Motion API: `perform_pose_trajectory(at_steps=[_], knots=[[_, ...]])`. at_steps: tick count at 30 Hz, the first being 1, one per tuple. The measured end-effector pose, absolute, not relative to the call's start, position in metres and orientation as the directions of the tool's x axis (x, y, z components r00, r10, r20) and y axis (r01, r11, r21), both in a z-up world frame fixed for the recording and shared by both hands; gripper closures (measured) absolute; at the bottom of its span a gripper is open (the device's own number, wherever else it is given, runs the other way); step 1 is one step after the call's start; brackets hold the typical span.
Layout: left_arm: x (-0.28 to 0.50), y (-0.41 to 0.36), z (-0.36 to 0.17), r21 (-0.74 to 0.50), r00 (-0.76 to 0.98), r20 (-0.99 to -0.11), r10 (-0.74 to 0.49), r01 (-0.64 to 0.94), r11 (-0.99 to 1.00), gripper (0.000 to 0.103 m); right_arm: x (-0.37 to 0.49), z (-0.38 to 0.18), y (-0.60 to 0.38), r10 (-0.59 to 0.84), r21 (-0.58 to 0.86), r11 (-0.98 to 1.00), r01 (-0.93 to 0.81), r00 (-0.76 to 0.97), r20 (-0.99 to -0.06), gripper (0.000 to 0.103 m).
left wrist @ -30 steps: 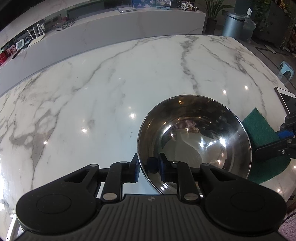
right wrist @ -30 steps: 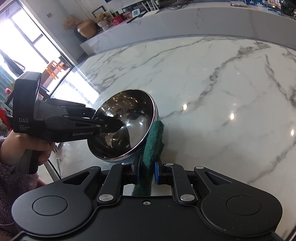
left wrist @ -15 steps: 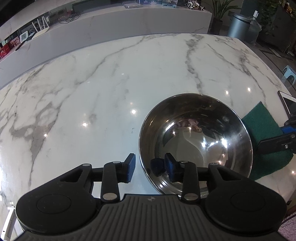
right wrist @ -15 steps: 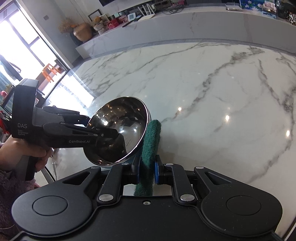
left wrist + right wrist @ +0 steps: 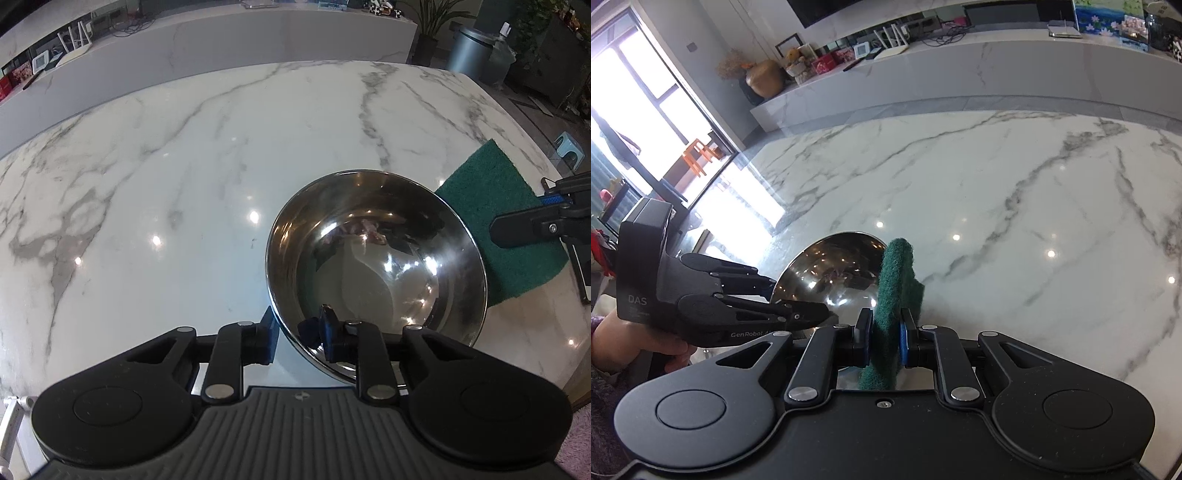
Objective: Clean bowl
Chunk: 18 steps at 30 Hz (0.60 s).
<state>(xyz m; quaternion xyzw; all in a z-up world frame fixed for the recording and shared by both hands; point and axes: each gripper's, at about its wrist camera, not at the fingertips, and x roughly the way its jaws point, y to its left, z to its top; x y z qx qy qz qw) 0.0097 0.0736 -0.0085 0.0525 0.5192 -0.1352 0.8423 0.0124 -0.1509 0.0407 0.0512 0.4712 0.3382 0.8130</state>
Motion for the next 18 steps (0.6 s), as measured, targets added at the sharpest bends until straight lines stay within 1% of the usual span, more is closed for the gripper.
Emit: perform_pose_trajectory(at_steps=[4,10,18], knots=[[0.015,0.071,-0.008,-0.018,0.440,-0.883,-0.165,0.318,0.948,0.082,0.008,0.031,-0.152,0.600,0.420,0.762,-0.493,0.293,-0.744,0.090],[0.013,0.066,-0.008,-0.008,0.443,-0.880,-0.173,0.350,0.937,0.082,0.005,0.021,-0.155,0.589,0.426,0.770,-0.475,0.272,-0.761,0.090],[0.011,0.061,-0.008,-0.007,0.439,-0.876,-0.201,0.405,0.914,0.082,0.015,0.045,-0.163,0.599,0.421,0.776,-0.469,0.340,-0.725,0.090]])
